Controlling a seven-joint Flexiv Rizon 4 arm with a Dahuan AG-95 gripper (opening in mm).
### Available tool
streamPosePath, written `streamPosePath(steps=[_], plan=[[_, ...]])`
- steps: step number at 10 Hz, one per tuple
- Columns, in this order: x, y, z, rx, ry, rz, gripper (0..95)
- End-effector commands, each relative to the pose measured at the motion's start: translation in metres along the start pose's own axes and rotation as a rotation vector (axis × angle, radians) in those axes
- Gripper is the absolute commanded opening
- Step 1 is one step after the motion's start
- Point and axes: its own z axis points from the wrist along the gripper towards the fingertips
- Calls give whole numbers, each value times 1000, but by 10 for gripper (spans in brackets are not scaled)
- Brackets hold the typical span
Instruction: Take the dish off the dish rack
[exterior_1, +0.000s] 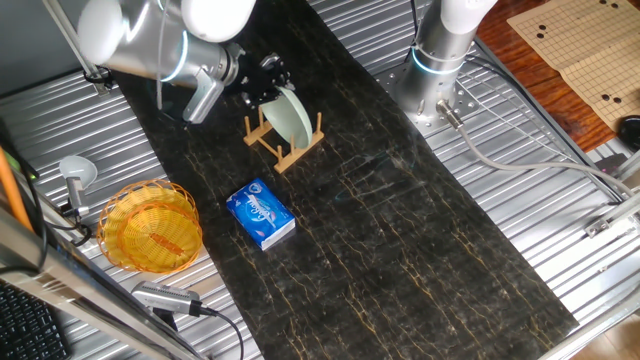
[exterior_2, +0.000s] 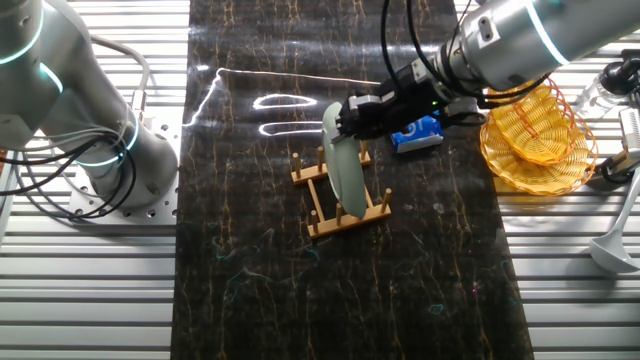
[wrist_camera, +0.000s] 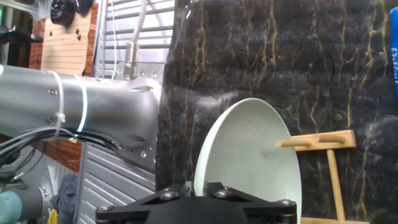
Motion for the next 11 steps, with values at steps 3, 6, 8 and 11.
streamPosePath(steps=[3,6,8,11], plan=[[1,8,-12,-27,-9,0,0],[1,13,-29,-61,-18,4,0],[0,17,-39,-79,-22,10,0],[-2,20,-58,-105,-27,21,0]])
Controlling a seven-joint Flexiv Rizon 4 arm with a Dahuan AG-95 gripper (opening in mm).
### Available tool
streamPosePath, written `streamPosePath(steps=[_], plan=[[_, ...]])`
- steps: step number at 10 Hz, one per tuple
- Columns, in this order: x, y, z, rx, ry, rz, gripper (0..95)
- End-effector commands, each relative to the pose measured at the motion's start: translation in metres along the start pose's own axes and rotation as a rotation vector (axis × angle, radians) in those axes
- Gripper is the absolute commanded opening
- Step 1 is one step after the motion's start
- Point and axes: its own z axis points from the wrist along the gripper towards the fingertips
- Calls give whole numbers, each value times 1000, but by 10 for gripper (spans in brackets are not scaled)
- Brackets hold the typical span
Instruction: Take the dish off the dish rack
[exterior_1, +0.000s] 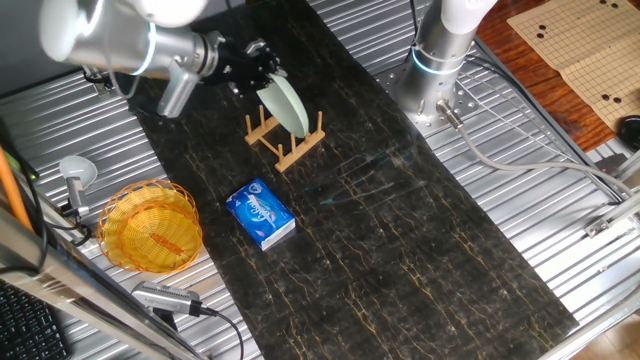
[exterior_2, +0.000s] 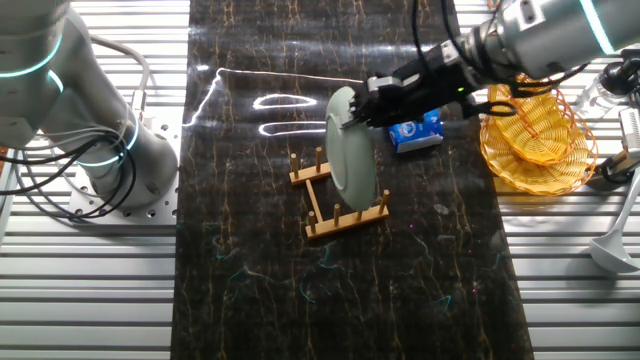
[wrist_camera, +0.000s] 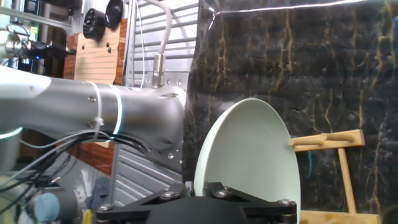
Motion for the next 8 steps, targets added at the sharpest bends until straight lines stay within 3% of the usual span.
streamPosePath(steps=[1,5,8], plan=[[-2,3,-10,-7,0,15,0],[-7,6,-27,5,4,71,0],[-14,5,-40,48,11,156,0]])
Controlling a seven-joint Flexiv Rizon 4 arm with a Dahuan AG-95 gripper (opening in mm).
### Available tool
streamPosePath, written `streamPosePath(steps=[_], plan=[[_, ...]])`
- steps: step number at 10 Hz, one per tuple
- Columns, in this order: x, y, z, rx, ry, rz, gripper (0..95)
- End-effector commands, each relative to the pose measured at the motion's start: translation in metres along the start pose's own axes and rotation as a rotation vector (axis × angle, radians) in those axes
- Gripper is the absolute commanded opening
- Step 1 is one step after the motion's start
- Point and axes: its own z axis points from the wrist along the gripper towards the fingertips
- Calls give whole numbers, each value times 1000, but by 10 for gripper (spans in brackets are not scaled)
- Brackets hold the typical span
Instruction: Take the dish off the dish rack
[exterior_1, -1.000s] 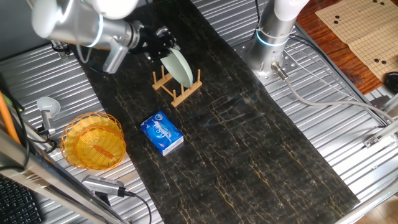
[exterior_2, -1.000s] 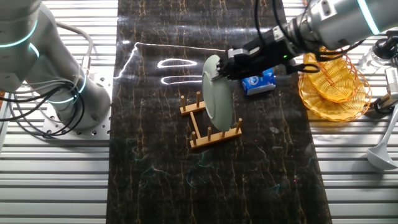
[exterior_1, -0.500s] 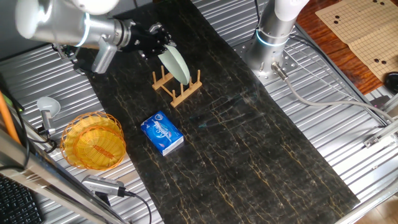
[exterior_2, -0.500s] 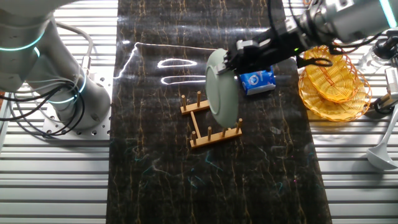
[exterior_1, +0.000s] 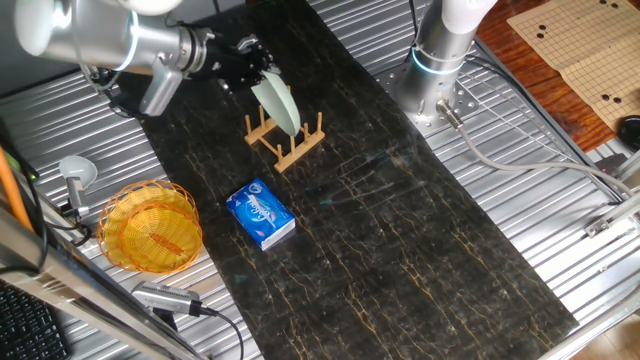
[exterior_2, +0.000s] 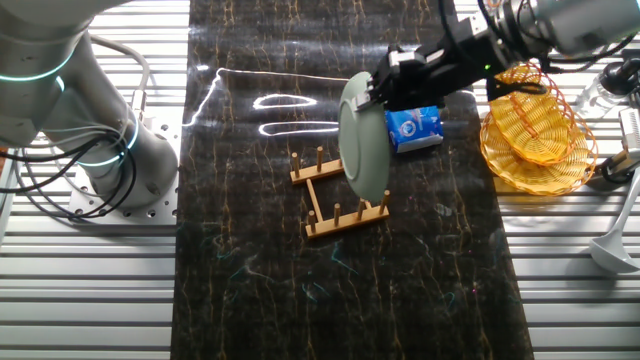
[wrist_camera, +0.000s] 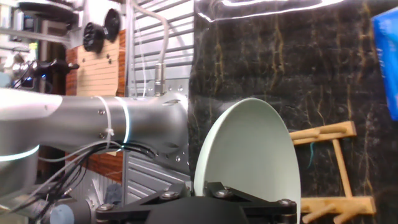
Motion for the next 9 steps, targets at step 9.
streamPosePath(steps=[9], plan=[[-24,-13,-14,192,-16,170,0]])
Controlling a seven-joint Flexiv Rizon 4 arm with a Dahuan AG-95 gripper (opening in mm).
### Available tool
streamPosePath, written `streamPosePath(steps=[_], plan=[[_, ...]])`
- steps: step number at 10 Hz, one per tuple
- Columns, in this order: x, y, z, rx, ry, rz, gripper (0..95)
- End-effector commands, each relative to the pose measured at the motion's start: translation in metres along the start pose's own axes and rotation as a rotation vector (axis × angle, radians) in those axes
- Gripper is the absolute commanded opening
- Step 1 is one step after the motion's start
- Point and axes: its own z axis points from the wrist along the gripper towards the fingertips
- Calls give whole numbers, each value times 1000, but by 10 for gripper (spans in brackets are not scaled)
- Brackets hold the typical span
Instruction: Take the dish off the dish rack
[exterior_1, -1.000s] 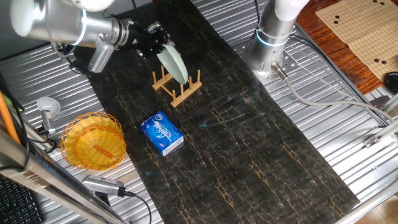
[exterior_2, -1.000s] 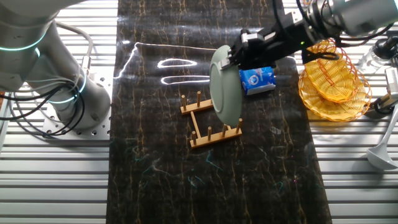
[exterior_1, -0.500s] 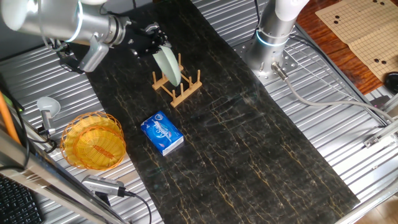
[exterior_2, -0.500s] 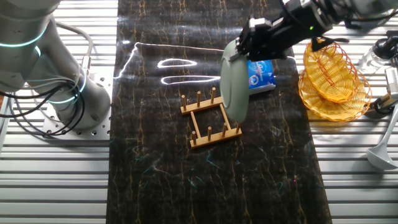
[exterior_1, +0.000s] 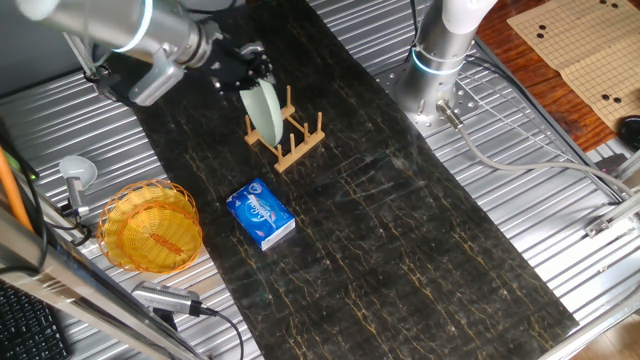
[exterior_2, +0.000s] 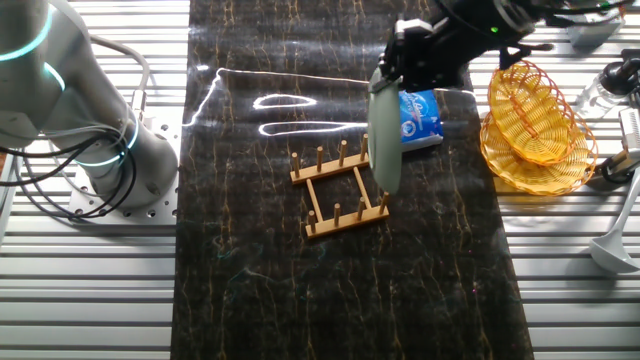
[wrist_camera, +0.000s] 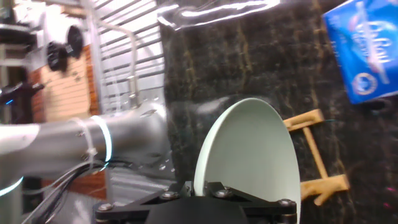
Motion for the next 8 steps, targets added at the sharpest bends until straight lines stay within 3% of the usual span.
streamPosePath(steps=[1,2,7,8], plan=[[-6,-4,-2,28,-6,13,0],[-6,-3,-2,73,-12,31,0],[-15,-5,1,154,-4,72,0],[-15,-6,1,200,-12,99,0]])
